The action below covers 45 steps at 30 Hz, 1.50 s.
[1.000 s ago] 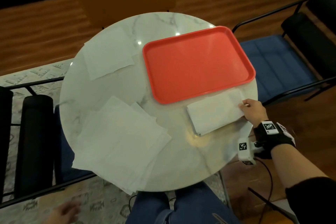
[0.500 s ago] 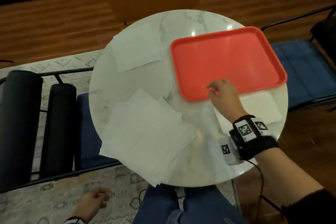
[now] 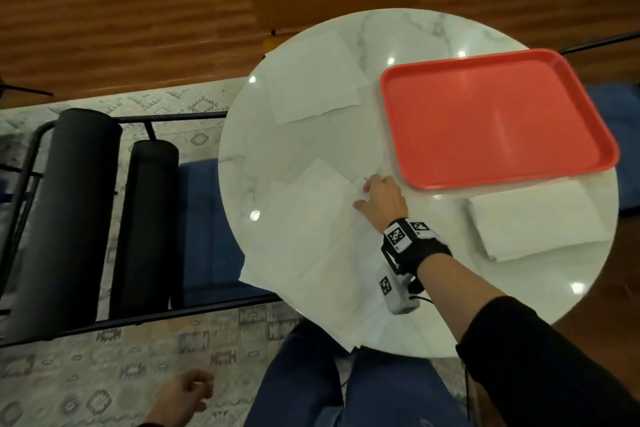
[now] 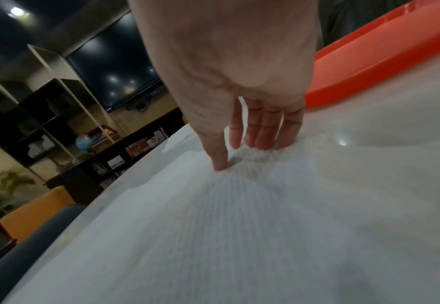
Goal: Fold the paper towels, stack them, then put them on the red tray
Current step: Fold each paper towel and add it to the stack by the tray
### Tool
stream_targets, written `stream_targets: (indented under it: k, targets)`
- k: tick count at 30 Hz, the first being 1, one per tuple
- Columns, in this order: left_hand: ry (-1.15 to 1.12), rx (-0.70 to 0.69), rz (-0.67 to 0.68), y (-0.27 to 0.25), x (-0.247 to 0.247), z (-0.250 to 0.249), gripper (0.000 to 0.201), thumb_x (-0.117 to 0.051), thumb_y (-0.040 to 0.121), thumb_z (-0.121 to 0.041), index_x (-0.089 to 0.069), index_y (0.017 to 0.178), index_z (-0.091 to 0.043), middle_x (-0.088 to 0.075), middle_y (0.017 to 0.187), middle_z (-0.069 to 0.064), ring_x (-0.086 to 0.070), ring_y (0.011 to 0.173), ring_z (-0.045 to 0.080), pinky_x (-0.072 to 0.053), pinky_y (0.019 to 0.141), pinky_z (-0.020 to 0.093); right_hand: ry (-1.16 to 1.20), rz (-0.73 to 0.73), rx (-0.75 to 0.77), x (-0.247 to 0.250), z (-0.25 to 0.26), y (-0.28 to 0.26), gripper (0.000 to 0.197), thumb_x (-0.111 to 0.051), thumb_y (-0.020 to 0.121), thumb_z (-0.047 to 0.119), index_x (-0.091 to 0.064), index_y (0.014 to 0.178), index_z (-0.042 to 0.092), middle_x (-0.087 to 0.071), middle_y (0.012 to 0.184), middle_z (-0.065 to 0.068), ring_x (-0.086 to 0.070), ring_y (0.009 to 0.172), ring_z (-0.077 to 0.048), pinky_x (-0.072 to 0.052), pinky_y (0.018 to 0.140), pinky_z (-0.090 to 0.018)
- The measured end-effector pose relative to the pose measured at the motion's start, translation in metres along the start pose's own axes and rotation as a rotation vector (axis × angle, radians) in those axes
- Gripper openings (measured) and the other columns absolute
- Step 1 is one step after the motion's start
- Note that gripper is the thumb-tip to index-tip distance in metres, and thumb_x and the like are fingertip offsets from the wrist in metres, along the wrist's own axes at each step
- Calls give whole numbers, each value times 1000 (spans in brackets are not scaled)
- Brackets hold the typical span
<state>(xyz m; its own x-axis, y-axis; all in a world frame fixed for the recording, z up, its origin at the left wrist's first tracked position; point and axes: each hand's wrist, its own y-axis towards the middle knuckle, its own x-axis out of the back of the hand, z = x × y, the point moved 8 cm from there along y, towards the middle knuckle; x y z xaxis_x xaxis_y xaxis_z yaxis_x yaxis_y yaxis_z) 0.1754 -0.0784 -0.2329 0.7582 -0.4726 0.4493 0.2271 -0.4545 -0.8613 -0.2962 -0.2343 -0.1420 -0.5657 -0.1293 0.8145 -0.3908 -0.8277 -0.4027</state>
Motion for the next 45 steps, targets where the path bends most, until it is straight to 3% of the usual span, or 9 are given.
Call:
stream_targets:
  k: [11,16,20,23,28,31,34,40,45]
  targets:
    - [113,-128,40,17,20,-23,13,-53,91,-1,-65,94,0,-67,81,17,-61,74,30,-51,68,36,98,-75,-25,17,2,-6,12,-68,83,23,-64,91,14,-61,109,-7,-59,97,-26,-47,91,-45]
    - [173,-625,-93,-34,44,-153,14,-64,87,-8,-67,97,-17,-69,89,2,-65,84,17,-47,72,5,353,8,203,59,32,-38,13,-69,82,16,-57,81,14,-61,80,8,-56,68,-6,-37,56,-9]
    - [47,-960,-37,-99,40,-282,47,-75,79,-21,-53,118,-35,-62,111,-7,-59,103,6,-47,90,24,556,181,302,80,57,-67,18,-60,85,5,-49,74,14,-51,61,11,-43,58,-7,-30,55,-18]
    - [99,-1099,93,-140,16,-351,84,-81,69,-34,-33,137,-40,-46,128,-14,-44,118,0,-36,94,18,755,265,332,91,62,-83,12,-55,85,6,-50,77,14,-55,73,-2,-48,70,-13,-31,65,-29]
    - [208,-967,347,-137,-12,-384,63,-83,68,-27,-53,124,-27,-62,117,2,-57,113,15,-46,93,22,1230,149,189,107,31,-87,15,-47,84,1,-48,78,14,-55,76,2,-53,68,-11,-42,57,-22]
    - [80,-899,468,-133,-17,-382,29,-75,77,-15,-68,105,-11,-72,101,2,-67,97,17,-54,80,19,1229,70,76,104,2,-89,24,-44,87,-6,-49,79,16,-59,76,1,-54,64,-12,-40,56,-25]
    - [10,-852,528,-130,-27,-380,32,-72,80,-10,-66,111,-4,-71,106,6,-68,95,15,-56,79,19,1154,112,-15,83,-22,-86,28,-47,85,-12,-55,95,13,-68,83,-5,-62,68,-17,-49,60,-28]
    - [381,-882,406,-92,-63,-381,17,-76,77,-23,-70,89,-14,-71,93,7,-66,84,18,-51,85,35,916,134,-130,48,-51,-67,13,-62,86,5,-66,91,16,-69,89,-4,-63,85,-21,-49,76,-31]
    - [359,-973,129,-78,-64,-383,13,-73,80,-20,-71,92,-16,-63,79,-3,-49,66,8,-38,69,23,767,-44,-86,54,-62,-59,10,-69,81,7,-69,83,17,-64,84,-6,-54,79,-18,-43,69,-22]
